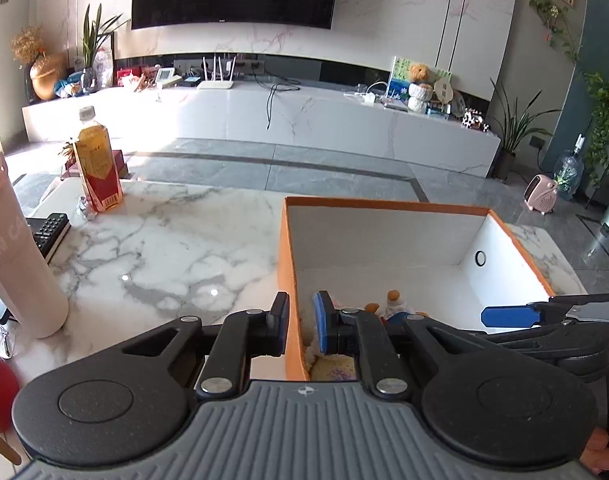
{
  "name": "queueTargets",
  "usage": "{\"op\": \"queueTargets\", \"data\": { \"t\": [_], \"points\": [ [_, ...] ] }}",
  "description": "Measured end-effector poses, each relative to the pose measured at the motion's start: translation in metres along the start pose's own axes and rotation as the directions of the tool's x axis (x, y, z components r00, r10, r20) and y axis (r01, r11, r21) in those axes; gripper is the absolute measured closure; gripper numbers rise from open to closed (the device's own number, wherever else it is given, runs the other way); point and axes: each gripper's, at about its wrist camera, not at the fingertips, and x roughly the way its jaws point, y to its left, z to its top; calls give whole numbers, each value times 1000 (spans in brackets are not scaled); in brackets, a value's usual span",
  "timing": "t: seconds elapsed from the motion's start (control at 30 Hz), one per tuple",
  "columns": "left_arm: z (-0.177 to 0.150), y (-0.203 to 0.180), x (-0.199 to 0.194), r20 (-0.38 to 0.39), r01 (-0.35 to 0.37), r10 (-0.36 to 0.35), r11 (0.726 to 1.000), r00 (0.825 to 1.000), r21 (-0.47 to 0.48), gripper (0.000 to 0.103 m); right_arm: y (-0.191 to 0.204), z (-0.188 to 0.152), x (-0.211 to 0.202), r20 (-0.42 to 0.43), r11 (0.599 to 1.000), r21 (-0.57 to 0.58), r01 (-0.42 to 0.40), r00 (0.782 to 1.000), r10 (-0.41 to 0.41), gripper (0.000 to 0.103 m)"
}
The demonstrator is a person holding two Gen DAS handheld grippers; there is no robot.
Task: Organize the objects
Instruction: 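Grasp the white cat plush with pink-striped hat using the right gripper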
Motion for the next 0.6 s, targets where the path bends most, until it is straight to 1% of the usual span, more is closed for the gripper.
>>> {"op": "queueTargets", "data": {
  "t": [0.13,0.2,0.27,0.3,0.37,0.47,0.57,0.6],
  "points": [
    [-8,-11,-28,30,45,-46,999,998,20,87,8,-15,-45,117,999,-47,-1,993,7,22],
    [-16,-18,-39,32,76,-77,997,996,34,87,10,-26,-64,159,998,-60,-5,987,14,21],
    [-24,-24,-48,30,105,-106,993,994,49,87,17,-39,-79,206,996,-81,-26,978,42,21],
    [-29,-27,-52,30,116,-118,992,993,54,87,15,-48,-89,218,995,-91,-28,975,47,18],
    [-40,-33,-58,23,147,-149,987,989,63,87,15,-62,-101,220,995,-103,-7,975,30,17],
    [-56,-41,-63,-6,198,-198,978,980,69,87,14,-85,-114,226,993,-113,20,974,6,17],
    [-74,-48,-61,-42,247,-245,967,969,62,87,4,-109,-127,215,996,-83,28,976,-9,17],
    [-80,-50,-60,-60,265,-261,963,963,54,87,-2,-117,-130,203,998,-59,24,979,-12,20]
  ]
}}
